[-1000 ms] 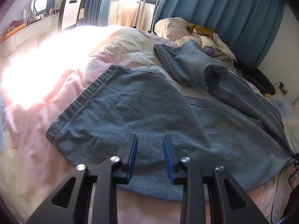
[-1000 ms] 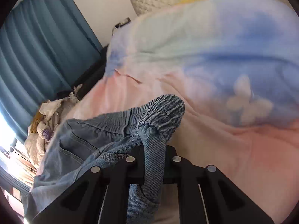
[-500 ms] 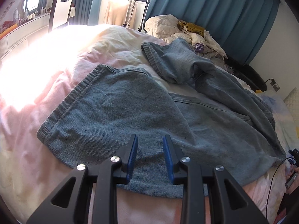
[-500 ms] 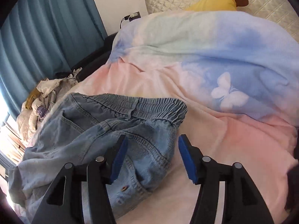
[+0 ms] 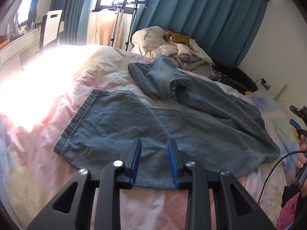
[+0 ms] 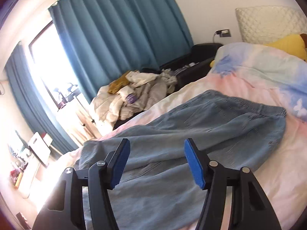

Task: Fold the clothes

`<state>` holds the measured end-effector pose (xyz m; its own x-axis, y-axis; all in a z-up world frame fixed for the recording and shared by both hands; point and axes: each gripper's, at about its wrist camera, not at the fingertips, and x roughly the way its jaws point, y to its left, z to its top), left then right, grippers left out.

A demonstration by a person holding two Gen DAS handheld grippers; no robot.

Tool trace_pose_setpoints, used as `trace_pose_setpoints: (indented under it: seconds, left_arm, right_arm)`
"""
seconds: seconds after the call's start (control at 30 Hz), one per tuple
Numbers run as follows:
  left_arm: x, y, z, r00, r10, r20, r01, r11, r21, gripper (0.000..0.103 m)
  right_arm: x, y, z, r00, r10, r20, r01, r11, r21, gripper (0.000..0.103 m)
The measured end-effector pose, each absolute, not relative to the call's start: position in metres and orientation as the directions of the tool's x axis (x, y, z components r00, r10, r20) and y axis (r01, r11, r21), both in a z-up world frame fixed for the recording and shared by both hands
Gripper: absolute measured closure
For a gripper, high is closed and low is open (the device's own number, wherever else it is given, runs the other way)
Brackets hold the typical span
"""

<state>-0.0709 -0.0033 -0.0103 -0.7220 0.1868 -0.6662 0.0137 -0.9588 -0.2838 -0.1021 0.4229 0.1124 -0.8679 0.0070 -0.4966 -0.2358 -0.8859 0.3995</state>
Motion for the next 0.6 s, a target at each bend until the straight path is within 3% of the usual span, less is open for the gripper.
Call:
trace_pose_setpoints:
  seconds: [0.27,0.4,0.47,0.6]
  left_arm:
    - [-0.095,0.005,-0.012,-0.706,0.175,-0.686,-0.055,-0.98,-0.193,0.075]
    - [-0.122,0.015,-0.021,-0.709,0.162,-0.687,-0.112,-0.987,-0.117,0.075]
    - [-0.139,0.022,-0.027,-0.719,0.214,-0.661,-0.159,-0.977,-0.143,0.075]
    - [-0.179,0.044,-0.039,-0.735,0.213,-0.644,-0.224,-0.972,-0.065,0.075]
  right_arm:
    - [-0.101,0.274,0.039,-0.801,-0.204,-0.562,-0.156,-0.837,0.525,0.044]
    - [-0.099,0.246,0.018,-0.801,-0.16,-0.577,-0.098,-0.916,0.389,0.044]
    - [-0.1,0.247,0.008,-0.799,-0.146,-0.583,-0.097,-0.926,0.365,0.044]
    - [-0.11,0.268,-0.014,-0.765,-0.138,-0.629,-0.148,-0.913,0.38,0.044]
